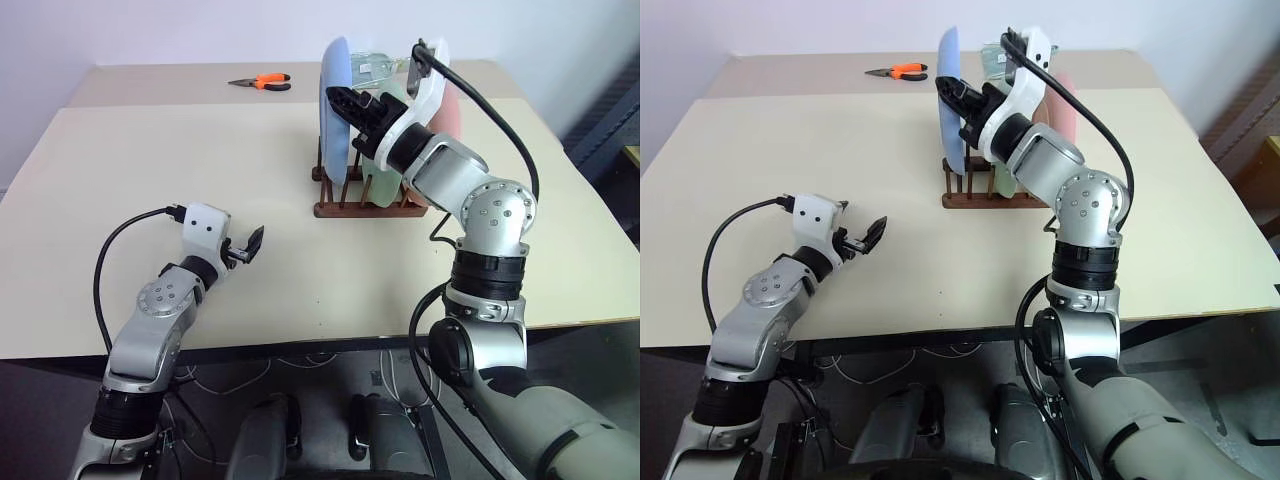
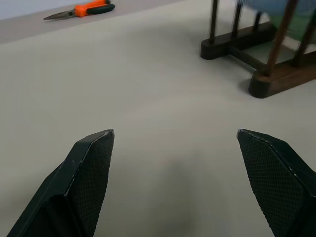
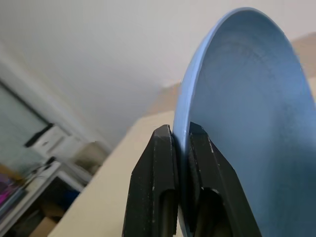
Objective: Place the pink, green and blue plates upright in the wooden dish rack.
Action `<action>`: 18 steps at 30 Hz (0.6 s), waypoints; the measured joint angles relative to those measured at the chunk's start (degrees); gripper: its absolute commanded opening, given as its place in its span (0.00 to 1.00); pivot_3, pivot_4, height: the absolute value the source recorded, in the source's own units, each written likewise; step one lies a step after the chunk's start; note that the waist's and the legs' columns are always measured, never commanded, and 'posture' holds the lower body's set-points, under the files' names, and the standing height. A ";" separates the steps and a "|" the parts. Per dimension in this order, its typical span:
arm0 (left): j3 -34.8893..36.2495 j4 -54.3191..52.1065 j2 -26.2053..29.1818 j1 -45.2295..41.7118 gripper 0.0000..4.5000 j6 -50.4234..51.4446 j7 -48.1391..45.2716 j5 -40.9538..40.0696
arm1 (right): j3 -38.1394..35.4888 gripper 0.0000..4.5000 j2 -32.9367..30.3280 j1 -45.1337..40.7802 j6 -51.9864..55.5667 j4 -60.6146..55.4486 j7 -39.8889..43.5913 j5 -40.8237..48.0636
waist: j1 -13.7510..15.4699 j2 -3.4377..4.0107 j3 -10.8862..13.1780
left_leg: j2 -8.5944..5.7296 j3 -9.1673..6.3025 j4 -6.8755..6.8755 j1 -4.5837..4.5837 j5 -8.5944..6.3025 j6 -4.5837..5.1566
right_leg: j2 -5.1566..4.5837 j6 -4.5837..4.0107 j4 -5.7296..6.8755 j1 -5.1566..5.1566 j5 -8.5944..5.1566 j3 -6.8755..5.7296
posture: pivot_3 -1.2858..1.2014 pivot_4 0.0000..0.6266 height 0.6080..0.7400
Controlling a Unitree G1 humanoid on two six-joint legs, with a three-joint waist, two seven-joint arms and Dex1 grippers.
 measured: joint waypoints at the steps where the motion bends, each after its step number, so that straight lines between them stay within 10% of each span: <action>1: 0.00 -0.45 -0.02 0.01 0.91 0.17 -0.40 -0.05 | 0.00 0.00 -0.23 -0.36 -0.53 1.10 0.23 -0.65 | -0.01 0.00 0.00 | 0.00 0.00 0.00 0.00 0.00 0.00 | 0.02 0.00 0.00 0.00 0.00 0.00 | 0.52 0.24 1.00; 6: 0.02 -1.80 -0.58 0.51 0.91 0.51 -1.19 -0.39 | -0.08 0.00 -0.46 -1.22 -0.66 3.98 0.85 -1.09 | 0.12 0.00 0.00 | 0.01 0.00 0.01 -0.01 0.00 0.00 | 0.00 0.00 -0.01 0.00 0.00 0.00 | 0.52 0.24 1.00; 12: 0.02 -2.26 -1.17 0.53 0.92 1.40 -1.69 -0.26 | 8.04 0.55 -5.77 -1.24 -4.39 4.06 6.74 -9.63 | 0.06 0.01 0.01 | 0.00 0.00 0.02 -0.03 -0.01 0.02 | 0.00 0.01 -0.02 -0.02 -0.01 0.01 | 0.52 0.24 1.00; 18: -0.05 -3.92 -1.66 1.01 0.92 2.25 -1.81 -0.24 | 21.90 0.55 -20.41 1.42 -16.06 -7.70 19.35 -25.56 | 0.34 -0.02 -0.01 | 0.00 -0.04 0.04 -0.07 -0.02 0.03 | -0.03 0.03 -0.07 -0.02 -0.02 0.01 | 0.52 0.24 1.00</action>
